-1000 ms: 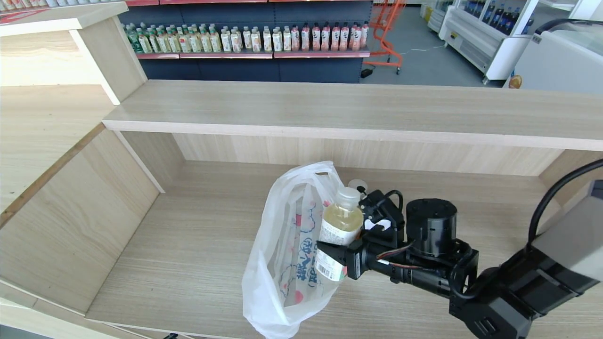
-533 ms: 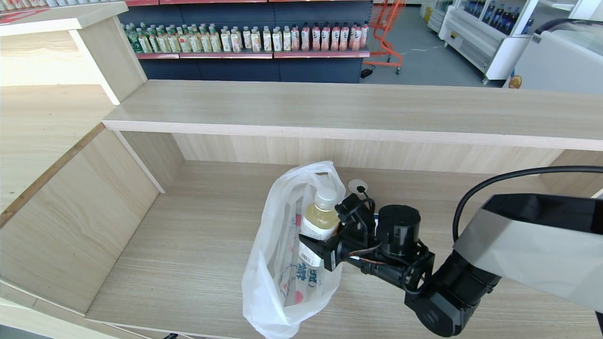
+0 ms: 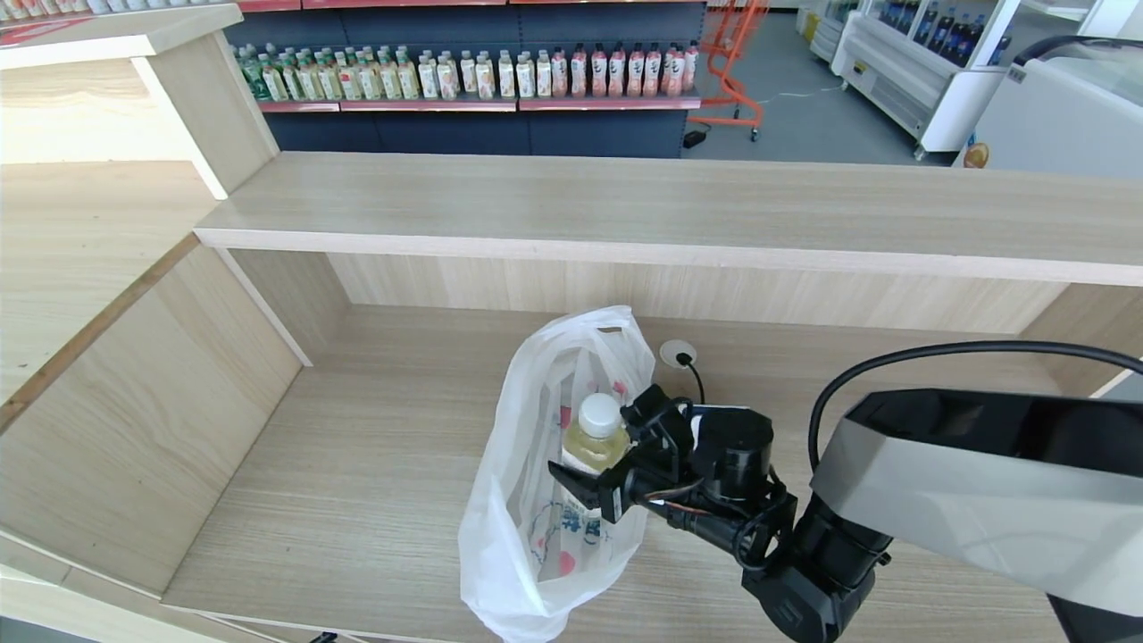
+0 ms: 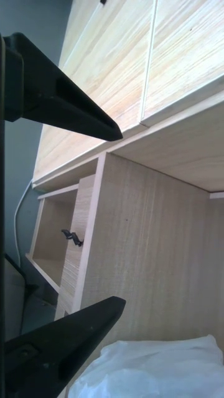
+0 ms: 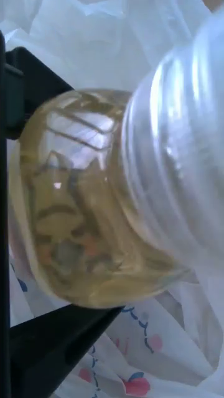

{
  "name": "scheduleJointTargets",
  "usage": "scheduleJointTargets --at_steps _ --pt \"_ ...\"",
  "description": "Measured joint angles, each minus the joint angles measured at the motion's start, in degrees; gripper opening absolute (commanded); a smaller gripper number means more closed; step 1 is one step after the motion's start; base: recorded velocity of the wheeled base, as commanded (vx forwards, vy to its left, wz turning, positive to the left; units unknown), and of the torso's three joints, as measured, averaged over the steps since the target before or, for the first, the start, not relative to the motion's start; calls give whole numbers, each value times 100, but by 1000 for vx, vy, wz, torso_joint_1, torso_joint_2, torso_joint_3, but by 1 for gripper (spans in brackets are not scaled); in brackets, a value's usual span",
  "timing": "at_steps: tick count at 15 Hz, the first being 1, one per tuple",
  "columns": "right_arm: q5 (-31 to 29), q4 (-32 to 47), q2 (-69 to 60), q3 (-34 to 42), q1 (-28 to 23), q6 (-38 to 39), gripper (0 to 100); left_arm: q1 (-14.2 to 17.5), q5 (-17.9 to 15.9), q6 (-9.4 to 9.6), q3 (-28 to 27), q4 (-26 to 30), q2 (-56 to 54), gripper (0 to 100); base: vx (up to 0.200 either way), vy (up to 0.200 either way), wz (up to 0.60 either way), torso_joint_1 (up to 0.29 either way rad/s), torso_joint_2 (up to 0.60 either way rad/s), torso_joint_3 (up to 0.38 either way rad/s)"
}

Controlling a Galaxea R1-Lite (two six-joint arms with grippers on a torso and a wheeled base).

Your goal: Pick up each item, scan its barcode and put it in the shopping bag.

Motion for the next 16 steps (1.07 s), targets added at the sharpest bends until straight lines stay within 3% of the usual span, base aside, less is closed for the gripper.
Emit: scheduleJointTargets --at_steps 6,13,16 --pt "9 143 -708 295 -1 1691 100 0 -2 2 0 -1 0 100 0 0 0 0 0 0" --pt "5 1262 -2981 2094 -56 1898 100 0 0 0 0 0 0 100 0 0 0 0 0 0" --pt "7 2055 -4100 2409 -262 1953 100 0 0 -2 0 -1 0 100 0 0 0 0 0 0"
